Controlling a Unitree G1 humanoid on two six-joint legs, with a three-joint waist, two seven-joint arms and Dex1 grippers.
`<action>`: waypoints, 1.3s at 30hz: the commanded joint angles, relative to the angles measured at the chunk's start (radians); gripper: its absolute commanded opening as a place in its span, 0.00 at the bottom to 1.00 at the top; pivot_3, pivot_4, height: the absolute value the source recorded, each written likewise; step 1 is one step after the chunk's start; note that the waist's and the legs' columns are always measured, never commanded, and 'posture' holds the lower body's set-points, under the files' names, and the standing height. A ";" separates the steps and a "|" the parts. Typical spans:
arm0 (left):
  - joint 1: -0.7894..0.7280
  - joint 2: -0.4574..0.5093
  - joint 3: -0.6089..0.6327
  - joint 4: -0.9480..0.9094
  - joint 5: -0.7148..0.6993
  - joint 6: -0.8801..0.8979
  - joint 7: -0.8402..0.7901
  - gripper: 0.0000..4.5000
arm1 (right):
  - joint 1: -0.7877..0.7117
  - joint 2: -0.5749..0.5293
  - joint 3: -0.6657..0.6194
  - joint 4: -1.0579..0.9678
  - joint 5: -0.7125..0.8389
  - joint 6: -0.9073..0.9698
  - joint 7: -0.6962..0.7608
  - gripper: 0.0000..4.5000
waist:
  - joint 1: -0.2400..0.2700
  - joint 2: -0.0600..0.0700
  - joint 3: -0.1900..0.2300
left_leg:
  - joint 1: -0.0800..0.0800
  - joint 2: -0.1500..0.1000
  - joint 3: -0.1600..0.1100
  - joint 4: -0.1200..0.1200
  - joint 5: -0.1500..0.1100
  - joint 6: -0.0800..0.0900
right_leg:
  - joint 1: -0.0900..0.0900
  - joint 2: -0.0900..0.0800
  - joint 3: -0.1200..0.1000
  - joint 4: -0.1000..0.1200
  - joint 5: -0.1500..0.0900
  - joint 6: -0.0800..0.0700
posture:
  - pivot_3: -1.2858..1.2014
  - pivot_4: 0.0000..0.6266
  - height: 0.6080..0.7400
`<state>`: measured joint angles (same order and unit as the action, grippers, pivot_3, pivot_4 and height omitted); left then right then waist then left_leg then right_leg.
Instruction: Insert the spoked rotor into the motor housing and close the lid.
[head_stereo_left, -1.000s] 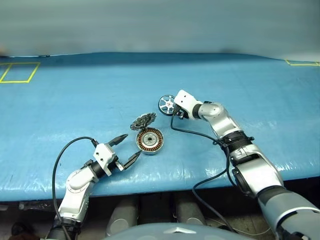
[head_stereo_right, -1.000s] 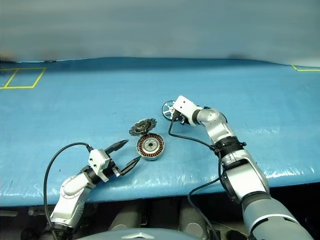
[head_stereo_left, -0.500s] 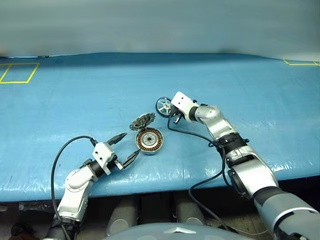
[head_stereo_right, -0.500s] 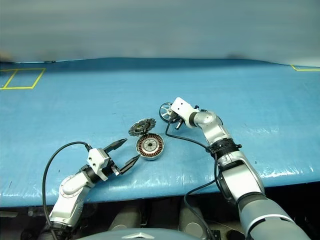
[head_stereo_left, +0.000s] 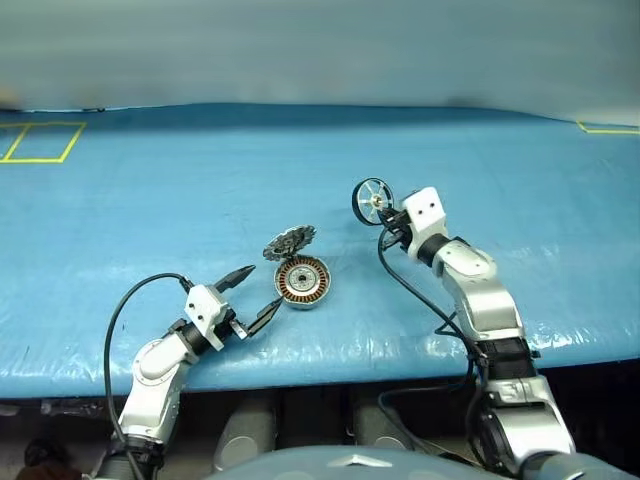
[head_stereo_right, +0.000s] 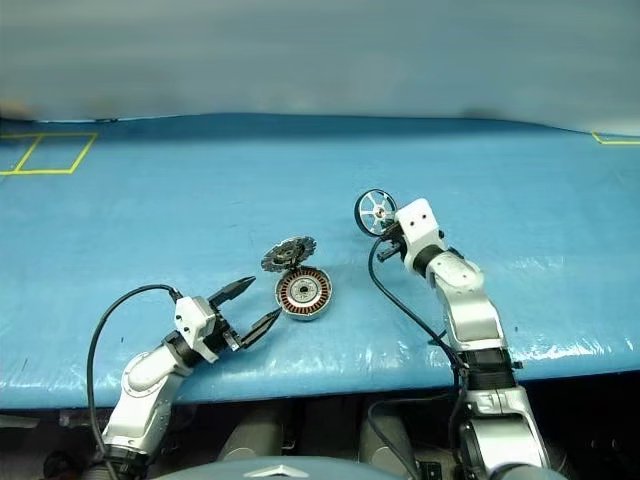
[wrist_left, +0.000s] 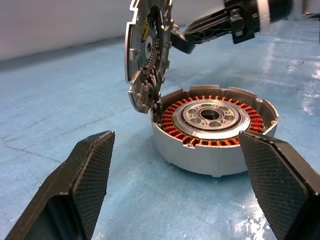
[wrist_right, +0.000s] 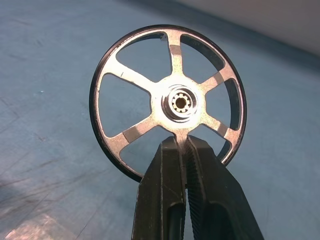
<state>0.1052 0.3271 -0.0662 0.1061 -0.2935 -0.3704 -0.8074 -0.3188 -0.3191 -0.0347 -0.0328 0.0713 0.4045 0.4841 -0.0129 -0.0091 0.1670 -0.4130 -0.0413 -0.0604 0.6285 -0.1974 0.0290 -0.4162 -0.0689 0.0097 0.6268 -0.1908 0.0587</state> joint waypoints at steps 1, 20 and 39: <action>-0.014 0.007 -0.012 -0.030 -0.035 0.024 -0.045 0.94 | 0.111 -0.026 -0.077 -0.246 0.167 0.132 0.067 0.00 | 0.002 0.000 0.000 | 0.000 0.000 0.000 0.000 0.000 0.000 | 0.000 0.000 0.000 0.000 0.000 0.000 | 0.52 0.24 1.00; -0.033 0.018 -0.018 -0.009 0.012 0.027 -0.058 0.94 | 0.204 -0.080 0.216 -0.432 0.283 0.217 0.182 0.00 | 0.004 0.000 0.000 | -0.001 0.000 -0.001 0.001 0.000 0.000 | 0.000 -0.003 -0.003 -0.001 -0.001 0.001 | 0.52 0.24 1.00; 0.000 0.031 -0.005 -0.030 0.015 0.017 -0.017 0.94 | 0.153 -0.074 0.304 -0.310 0.193 0.159 0.172 0.00 | 0.002 -0.001 0.000 | -0.001 0.000 -0.001 0.001 0.000 0.000 | 0.000 -0.007 -0.004 -0.001 -0.001 0.001 | 0.52 0.24 1.00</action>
<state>0.1093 0.3554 -0.0840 0.1150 -0.2814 -0.3350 -0.8291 -0.1513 -0.3936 0.2684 -0.3320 0.2703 0.5848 0.6544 -0.0104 -0.0097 0.1671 -0.4138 -0.0415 -0.0618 0.6292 -0.1977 0.0286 -0.4161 -0.0754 0.0053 0.6255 -0.1914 0.0596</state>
